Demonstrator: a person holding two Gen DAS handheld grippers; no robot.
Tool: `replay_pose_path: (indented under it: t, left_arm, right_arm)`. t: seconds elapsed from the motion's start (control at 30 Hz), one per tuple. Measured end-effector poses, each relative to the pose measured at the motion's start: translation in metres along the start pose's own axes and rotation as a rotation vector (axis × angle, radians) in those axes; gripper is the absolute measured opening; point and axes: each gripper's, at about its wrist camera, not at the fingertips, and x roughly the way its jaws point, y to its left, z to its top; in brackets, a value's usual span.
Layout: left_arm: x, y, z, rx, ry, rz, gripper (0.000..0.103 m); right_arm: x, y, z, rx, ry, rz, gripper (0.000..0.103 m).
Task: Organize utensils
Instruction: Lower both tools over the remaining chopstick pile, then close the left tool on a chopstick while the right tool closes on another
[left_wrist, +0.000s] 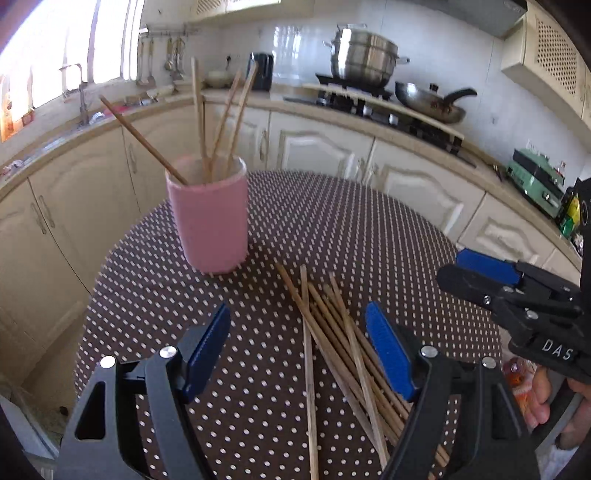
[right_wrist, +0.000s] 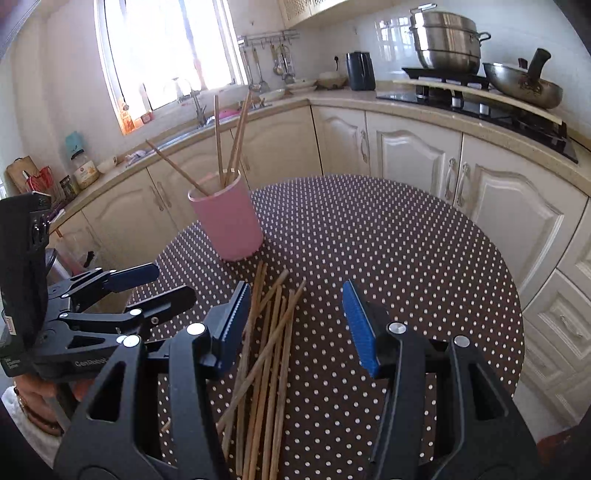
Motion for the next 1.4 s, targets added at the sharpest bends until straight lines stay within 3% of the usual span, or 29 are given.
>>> replay_pose_path:
  t: [0.1,0.23,0.53,0.7,0.77,0.83,0.93,1.03,1.4]
  left_arm:
    - [0.014,-0.002,-0.004,0.004,0.061,0.003,0.074]
    - [0.034,-0.002,-0.013,0.009,0.157,-0.014,0.053]
    - [0.061,-0.009,-0.029,0.063,0.239,0.01,0.052]
    - [0.073,-0.013,-0.03,0.066,0.255,0.026,0.046]
    - [0.077,-0.012,-0.029,0.056,0.258,0.034,0.037]
    - [0.081,-0.01,-0.029,0.06,0.262,0.067,0.019]
    - [0.081,-0.001,-0.029,0.029,0.265,0.077,0.01]
    - [0.08,0.007,-0.03,-0.005,0.268,0.066,0.009]
    - [0.052,0.034,-0.049,-0.067,0.274,0.157,0.009]
  right_arm:
    - [0.006,-0.003,-0.007,-0.001,0.037,-0.003,0.052]
    - [0.016,-0.005,-0.015,0.006,0.079,-0.002,0.052]
    - [0.033,-0.015,-0.024,0.027,0.135,0.011,0.052]
    - [0.039,-0.015,-0.027,0.033,0.159,0.022,0.052]
    - [0.042,-0.014,-0.028,0.035,0.171,0.03,0.052]
    - [0.046,-0.012,-0.029,0.036,0.187,0.037,0.052]
    - [0.052,-0.007,-0.031,0.031,0.214,0.039,0.051]
    - [0.06,-0.002,-0.033,0.026,0.244,0.039,0.051]
    - [0.081,0.01,-0.033,0.005,0.304,0.023,0.051]
